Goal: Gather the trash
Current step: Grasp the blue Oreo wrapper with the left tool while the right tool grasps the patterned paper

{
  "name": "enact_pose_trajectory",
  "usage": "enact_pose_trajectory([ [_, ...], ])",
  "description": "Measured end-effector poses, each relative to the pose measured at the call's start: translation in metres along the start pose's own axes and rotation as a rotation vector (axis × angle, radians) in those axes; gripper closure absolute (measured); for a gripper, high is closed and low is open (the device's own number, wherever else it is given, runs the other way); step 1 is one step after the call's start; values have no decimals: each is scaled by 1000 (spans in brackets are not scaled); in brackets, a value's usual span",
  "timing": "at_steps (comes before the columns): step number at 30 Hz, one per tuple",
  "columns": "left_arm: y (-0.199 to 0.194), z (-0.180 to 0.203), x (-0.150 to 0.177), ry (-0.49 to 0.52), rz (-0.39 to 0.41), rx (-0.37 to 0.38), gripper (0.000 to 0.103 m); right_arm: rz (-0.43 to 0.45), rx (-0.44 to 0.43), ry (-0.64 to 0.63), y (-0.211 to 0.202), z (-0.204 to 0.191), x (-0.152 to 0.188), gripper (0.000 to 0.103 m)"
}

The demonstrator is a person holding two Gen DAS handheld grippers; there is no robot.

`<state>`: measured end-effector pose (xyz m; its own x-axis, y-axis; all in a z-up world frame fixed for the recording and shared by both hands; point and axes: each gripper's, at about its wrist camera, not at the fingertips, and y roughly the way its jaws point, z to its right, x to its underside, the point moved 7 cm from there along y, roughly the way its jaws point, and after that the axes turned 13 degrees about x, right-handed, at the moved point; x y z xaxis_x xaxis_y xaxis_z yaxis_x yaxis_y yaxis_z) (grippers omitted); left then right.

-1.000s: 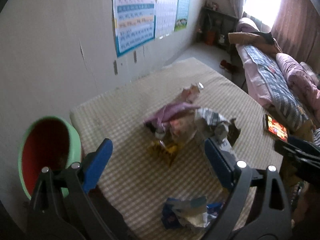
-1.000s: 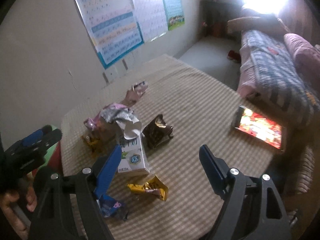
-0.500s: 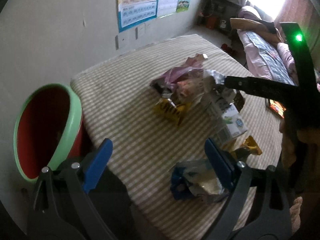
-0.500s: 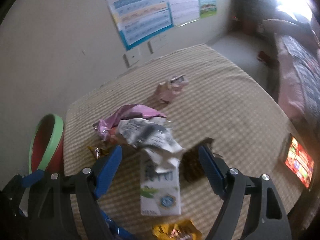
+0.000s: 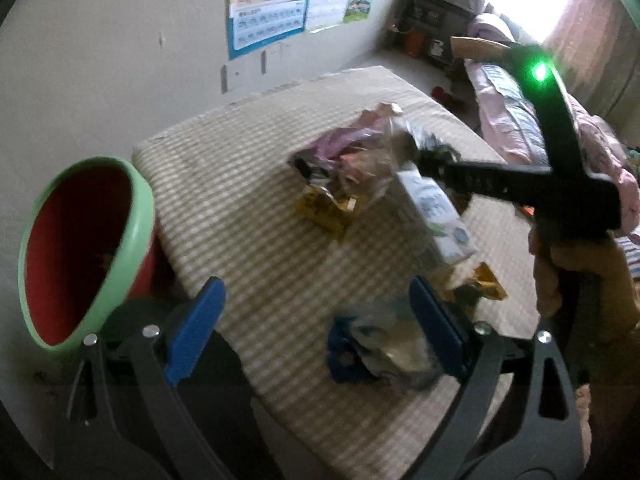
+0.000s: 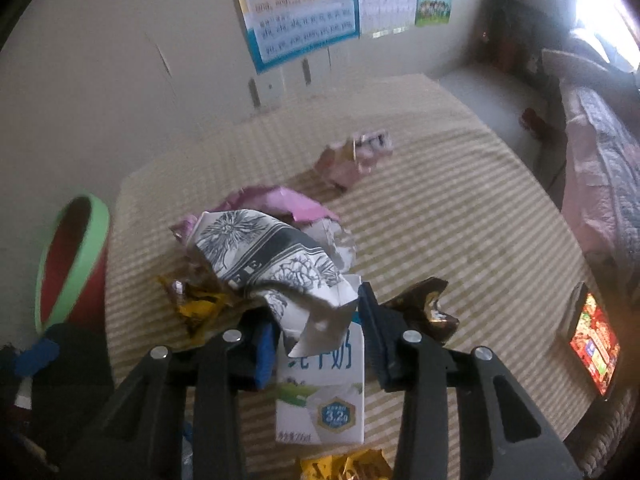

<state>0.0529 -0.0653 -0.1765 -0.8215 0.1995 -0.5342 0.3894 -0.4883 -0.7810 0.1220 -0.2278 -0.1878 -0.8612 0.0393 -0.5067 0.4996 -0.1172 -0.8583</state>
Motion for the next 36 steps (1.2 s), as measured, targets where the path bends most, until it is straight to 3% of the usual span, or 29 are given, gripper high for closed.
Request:
enact_pose_trajectory([
  [9,31,45,40,71,-138,70,12,81,22,95,-57,30,24,67],
  [14,54,48,52,85,-195,54,14,72,41,171,-73,49,46,66],
  [17,63,40,54,54,-215,30,26,81,44,189,-84,52,53,66],
  [21,64,29,50,11,-207,36,58,117,43,181,-102,48,50,66],
  [27,52,27,43,-4,-163,67,81,163,17,174,-122,36,42,66],
  [34,39,28,39,8,-130,71,80,164,14,181,-128,32,45,66],
  [36,37,27,39,7,-124,72,68,156,15,187,-127,33,48,66],
])
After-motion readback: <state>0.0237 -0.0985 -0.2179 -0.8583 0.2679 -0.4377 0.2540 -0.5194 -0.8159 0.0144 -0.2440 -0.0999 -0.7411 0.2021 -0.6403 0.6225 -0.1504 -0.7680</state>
